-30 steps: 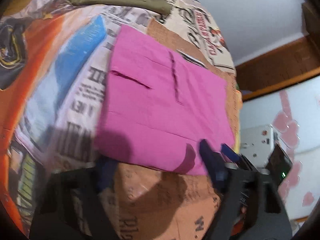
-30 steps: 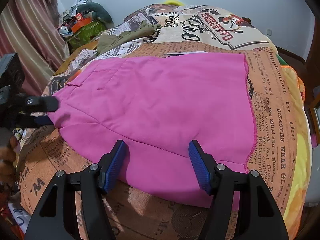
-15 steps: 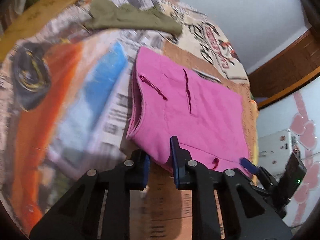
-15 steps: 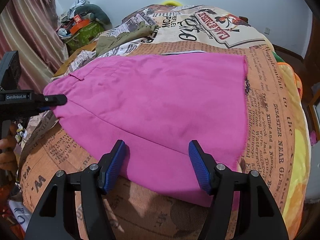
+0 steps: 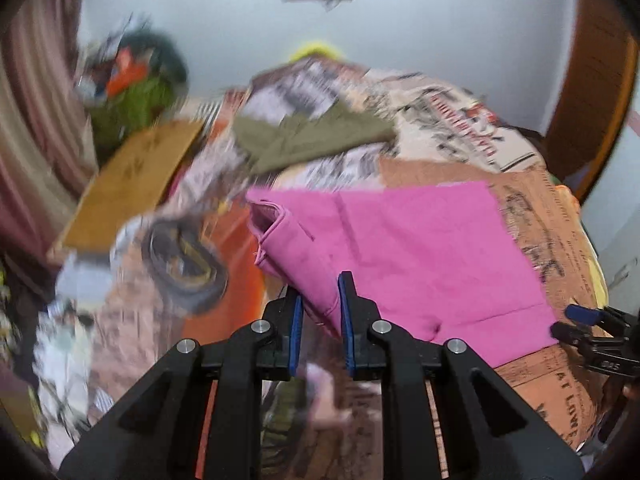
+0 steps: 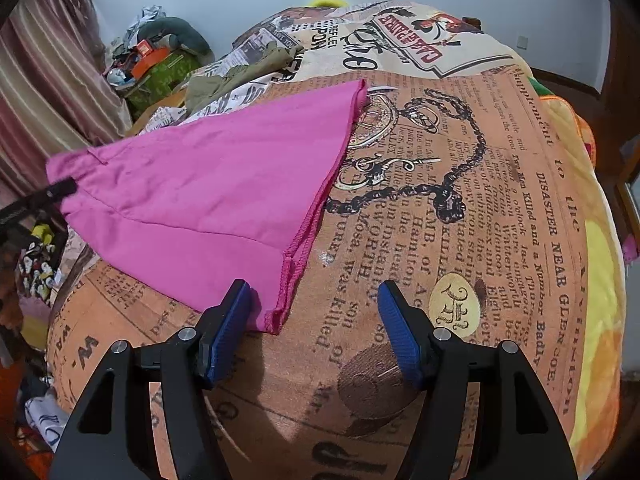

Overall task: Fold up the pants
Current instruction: 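Lift the pants leg with the left gripper and fold it over the other half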

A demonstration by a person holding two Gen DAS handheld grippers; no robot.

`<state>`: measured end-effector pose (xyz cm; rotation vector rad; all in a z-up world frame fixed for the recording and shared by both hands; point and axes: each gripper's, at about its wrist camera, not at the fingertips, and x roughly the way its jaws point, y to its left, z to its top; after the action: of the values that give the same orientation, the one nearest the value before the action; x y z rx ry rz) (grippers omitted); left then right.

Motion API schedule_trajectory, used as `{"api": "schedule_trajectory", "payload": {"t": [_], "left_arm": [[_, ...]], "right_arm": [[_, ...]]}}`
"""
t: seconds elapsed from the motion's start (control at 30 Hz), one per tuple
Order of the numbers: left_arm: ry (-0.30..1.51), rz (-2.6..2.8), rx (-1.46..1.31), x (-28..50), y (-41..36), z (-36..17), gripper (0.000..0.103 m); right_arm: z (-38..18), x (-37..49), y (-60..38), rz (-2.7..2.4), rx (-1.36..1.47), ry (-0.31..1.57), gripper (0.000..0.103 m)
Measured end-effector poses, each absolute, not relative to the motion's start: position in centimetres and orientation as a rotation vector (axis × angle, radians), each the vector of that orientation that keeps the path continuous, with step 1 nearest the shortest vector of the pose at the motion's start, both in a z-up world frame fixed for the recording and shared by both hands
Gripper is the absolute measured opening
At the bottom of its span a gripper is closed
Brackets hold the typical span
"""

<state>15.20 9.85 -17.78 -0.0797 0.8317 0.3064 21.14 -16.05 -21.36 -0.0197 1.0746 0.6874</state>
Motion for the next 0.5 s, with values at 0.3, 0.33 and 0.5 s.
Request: {"api": "schedule_trajectory", "payload": {"t": [0.3,0.33,0.5], "left_arm": [[0.72,0.103,-0.015,18.2,4.4,-13.3,0.017],[0.716,0.088,-0.012,18.4,3.7,-13.1,0.016],[0.727,-0.005,-0.002,20.4,1.1,-12.7,0.016]], "right_arm": [[-21.5,21.1,-16.4,0.679,-0.005,1.072,0.062],[-21.5,21.0,-16.4,0.679,-0.008,1.072,0.062],[-21.5,21.1,-16.7,0.674,-0.016,1.074,0.062]]}}
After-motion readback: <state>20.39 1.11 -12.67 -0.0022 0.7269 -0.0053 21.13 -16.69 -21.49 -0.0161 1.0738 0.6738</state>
